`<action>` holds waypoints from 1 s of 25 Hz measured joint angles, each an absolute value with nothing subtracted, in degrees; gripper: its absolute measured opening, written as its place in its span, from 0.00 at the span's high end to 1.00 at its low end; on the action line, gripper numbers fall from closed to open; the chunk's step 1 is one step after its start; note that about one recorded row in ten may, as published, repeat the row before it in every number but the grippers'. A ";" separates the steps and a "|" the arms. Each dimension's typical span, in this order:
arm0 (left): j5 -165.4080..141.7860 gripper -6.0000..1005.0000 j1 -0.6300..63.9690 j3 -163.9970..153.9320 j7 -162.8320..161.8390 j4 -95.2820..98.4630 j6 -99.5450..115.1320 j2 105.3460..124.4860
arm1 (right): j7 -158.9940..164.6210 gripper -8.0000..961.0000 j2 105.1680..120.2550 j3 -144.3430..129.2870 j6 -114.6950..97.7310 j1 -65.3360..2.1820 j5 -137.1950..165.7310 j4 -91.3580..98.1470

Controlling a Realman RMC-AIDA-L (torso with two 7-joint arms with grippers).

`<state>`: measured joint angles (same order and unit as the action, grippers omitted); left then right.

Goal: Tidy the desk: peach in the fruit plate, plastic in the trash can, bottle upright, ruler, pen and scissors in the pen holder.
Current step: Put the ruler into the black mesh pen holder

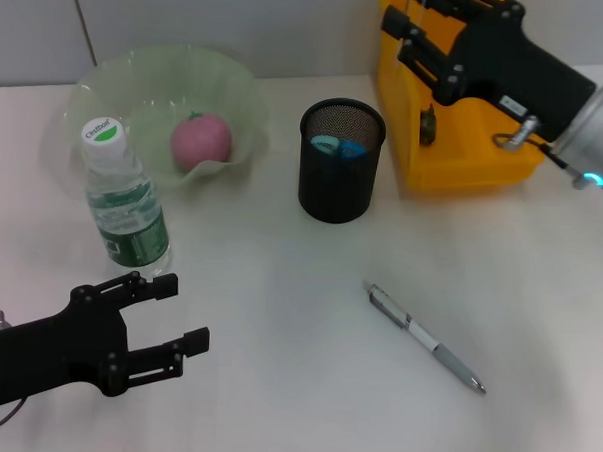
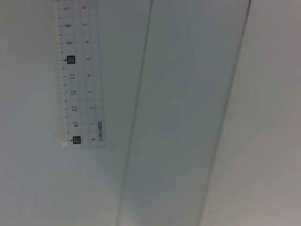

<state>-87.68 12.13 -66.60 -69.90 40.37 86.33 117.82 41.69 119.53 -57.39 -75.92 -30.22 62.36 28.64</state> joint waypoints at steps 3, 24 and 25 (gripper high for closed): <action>-87.71 0.20 12.26 -66.62 -69.89 40.25 86.63 117.60 | 41.48 0.59 119.56 -57.12 -73.69 -32.29 61.32 24.63; -87.71 0.20 13.00 -66.71 -69.87 40.25 87.87 116.91 | 35.62 0.59 119.88 -57.30 -65.80 -39.13 60.71 10.41; -87.71 0.20 13.00 -66.70 -69.87 40.25 87.89 116.90 | 35.62 0.59 119.88 -57.27 -65.25 -39.41 60.70 10.13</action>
<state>-87.71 13.00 -66.70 -69.87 40.25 87.89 116.90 35.62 119.88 -57.28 -65.25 -39.41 60.70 10.13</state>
